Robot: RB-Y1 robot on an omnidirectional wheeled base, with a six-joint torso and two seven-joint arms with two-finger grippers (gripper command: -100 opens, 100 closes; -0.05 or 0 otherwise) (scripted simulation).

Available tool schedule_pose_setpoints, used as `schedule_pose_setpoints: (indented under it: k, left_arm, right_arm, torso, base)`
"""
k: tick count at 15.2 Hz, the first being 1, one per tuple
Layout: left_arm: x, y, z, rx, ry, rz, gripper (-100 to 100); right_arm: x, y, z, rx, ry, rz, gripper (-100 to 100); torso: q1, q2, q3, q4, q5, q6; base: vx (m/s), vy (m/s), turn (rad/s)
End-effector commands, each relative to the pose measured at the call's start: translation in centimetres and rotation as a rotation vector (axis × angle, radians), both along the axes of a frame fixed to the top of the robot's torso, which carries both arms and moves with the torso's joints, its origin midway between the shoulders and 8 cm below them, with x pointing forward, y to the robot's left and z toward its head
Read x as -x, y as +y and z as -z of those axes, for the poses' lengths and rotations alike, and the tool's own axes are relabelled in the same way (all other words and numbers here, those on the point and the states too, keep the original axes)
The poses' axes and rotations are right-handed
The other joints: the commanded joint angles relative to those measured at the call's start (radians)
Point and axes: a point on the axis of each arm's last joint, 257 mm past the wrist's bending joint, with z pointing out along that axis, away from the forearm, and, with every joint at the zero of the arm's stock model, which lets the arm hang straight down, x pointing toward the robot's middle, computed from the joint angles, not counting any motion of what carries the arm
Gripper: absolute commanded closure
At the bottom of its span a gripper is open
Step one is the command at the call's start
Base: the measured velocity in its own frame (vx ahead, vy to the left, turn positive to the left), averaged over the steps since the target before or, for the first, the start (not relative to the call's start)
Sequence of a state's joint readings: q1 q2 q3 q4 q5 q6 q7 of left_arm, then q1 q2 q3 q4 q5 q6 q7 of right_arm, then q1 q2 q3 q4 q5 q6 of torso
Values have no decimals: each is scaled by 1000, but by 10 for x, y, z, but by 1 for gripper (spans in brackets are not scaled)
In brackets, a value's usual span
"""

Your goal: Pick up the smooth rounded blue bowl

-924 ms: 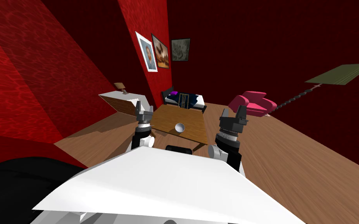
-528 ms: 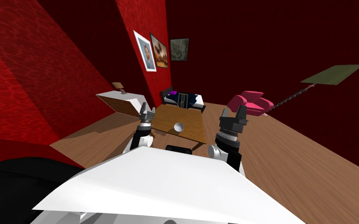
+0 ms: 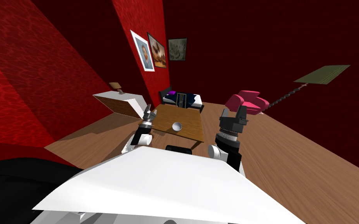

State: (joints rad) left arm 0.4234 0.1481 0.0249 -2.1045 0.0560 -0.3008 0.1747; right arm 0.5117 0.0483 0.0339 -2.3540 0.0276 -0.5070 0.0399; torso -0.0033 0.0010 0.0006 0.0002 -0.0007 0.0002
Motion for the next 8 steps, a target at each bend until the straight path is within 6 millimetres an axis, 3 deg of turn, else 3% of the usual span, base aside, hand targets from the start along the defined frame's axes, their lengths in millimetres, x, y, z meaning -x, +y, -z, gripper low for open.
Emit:
schedule_pose_setpoints:
  k: [1, 6, 8]
  left_arm:
    - [-11, 6, 20, 6, 65, -3, -100]
    - [-21, 14, 41, 16, 138, -11, -100]
    - [-30, 21, 58, 26, 197, -20, -100]
  right_arm:
    - [0, 0, 0, 0, 0, 0, 0]
    - [0, 0, 0, 0, 0, 0, 0]
    - [0, 0, 0, 0, 0, 0, 0]
  torso:
    - [0, 0, 0, 0, 0, 0]
    - [0, 0, 0, 0, 0, 0]
    - [1, 0, 0, 0, 0, 0]
  base:
    - [-15, -51, -47]
    - [-17, -49, -26]
    - [-6, -29, -40]
